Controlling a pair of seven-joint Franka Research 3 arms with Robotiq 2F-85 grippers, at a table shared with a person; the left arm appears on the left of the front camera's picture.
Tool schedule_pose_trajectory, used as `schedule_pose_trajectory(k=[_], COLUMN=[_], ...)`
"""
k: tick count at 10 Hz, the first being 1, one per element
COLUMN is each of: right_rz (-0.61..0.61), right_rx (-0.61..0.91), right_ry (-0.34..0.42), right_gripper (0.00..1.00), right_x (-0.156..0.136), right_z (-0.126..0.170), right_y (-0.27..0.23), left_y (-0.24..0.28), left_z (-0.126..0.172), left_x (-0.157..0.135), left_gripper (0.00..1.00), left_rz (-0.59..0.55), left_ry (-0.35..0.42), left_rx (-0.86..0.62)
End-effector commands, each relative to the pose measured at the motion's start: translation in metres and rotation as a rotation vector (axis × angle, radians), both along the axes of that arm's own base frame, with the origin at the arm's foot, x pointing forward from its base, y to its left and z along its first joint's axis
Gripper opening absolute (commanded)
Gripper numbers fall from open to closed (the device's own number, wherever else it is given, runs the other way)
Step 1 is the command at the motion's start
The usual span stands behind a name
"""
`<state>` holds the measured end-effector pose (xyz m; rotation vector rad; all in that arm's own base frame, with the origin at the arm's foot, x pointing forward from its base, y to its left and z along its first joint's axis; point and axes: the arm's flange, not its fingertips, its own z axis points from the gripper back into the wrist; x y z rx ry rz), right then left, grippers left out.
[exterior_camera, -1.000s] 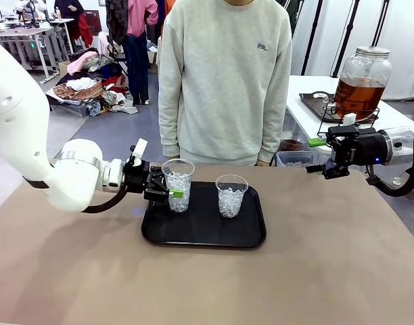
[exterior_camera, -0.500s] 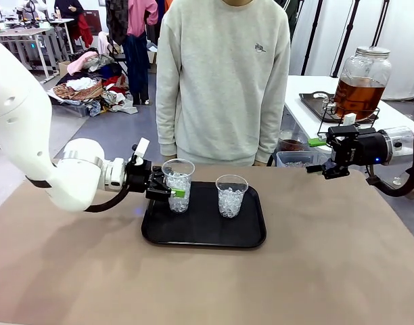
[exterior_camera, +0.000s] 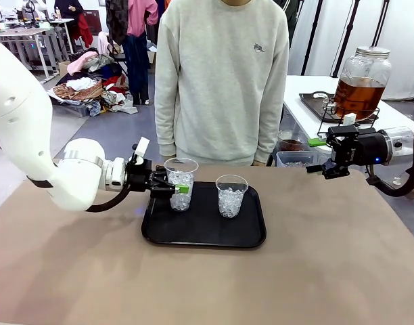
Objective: Pour the drink into the iced cup.
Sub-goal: Pick up the iced cup indicated by the human and present it to them.
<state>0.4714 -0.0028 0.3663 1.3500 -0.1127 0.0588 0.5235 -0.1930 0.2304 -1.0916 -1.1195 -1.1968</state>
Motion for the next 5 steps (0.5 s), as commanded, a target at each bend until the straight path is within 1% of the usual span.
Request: schedule_pose_trajectory(k=[1,3,4,5], right_rz=[-0.004,-0.004,-0.004,-0.004], right_rx=[-0.001,-0.001,-0.001,-0.001], right_ry=[-0.002,-0.002,-0.002,-0.002], right_gripper=[1.00,1.00,1.00,1.00], right_x=[-0.001,-0.001,-0.001,-0.001], right_z=[0.001,0.001,0.001,0.001], right_y=[0.000,0.000,0.000,0.000], left_y=[-0.004,0.001,0.003,0.004], left_z=[0.005,0.025,0.039,0.059], left_x=[-0.006,-0.011,-0.008,-0.005], left_gripper=[0.63,0.63,0.63,0.63], left_rz=[0.037,0.077,0.097,0.099], left_ry=[-0.044,-0.052,-0.055,-0.042], left_rx=[-0.056,-0.063,-0.049,-0.036])
